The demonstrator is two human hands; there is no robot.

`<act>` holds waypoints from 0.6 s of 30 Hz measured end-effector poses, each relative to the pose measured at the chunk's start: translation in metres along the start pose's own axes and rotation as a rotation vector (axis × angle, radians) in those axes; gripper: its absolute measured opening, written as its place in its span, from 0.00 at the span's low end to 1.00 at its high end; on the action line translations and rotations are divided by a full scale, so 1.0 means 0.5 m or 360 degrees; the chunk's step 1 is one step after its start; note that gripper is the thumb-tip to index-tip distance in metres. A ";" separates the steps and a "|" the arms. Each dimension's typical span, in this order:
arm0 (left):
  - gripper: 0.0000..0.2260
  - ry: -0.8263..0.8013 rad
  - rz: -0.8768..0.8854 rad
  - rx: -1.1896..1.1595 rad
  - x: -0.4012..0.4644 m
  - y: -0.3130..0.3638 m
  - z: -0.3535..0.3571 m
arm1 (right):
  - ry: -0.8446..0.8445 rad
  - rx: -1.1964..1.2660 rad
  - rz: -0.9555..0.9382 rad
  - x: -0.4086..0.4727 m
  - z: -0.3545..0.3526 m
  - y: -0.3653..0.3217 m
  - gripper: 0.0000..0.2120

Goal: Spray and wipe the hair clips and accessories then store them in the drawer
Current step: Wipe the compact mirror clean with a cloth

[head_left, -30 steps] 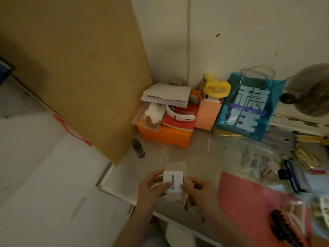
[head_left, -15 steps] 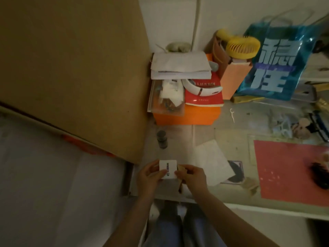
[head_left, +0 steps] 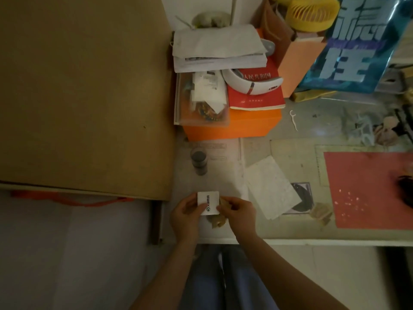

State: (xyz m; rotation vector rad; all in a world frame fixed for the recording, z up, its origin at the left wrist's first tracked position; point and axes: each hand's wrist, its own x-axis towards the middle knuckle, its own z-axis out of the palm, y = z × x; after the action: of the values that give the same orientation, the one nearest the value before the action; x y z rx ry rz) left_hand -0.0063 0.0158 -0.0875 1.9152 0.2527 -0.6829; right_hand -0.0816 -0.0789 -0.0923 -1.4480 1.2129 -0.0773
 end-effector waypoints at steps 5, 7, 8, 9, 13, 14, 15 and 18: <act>0.14 0.0049 0.0062 0.0061 0.004 -0.011 0.007 | 0.0076 -0.0125 -0.0073 0.008 0.007 0.002 0.07; 0.14 0.0067 0.0092 0.0090 0.008 -0.015 0.009 | 0.0088 -0.0152 -0.0107 0.009 0.008 0.003 0.07; 0.14 0.0074 0.0110 0.0103 0.009 -0.017 0.010 | 0.0097 -0.0164 -0.0125 0.009 0.009 0.003 0.07; 0.14 0.0084 0.0128 0.0108 0.009 -0.019 0.012 | 0.0111 -0.0173 -0.0140 0.010 0.009 0.004 0.07; 0.14 0.0101 0.0159 0.0086 0.008 -0.022 0.014 | 0.0209 -0.0200 -0.0120 0.013 -0.001 0.010 0.05; 0.14 0.0107 0.0159 0.0079 0.010 -0.021 0.014 | 0.0232 -0.0199 -0.0091 0.014 -0.007 0.011 0.06; 0.14 0.0115 0.0157 0.0071 0.012 -0.021 0.013 | 0.0249 -0.0190 -0.0060 0.015 -0.013 0.012 0.06; 0.13 0.0105 0.0160 0.0075 0.021 -0.016 0.009 | 0.0273 -0.0100 0.0042 0.017 -0.036 0.017 0.06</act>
State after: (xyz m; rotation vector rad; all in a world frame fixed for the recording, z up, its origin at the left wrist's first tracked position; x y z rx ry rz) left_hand -0.0028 0.0141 -0.1009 1.9835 0.1817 -0.5637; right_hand -0.0947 -0.0951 -0.0978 -1.5035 1.3846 -0.1491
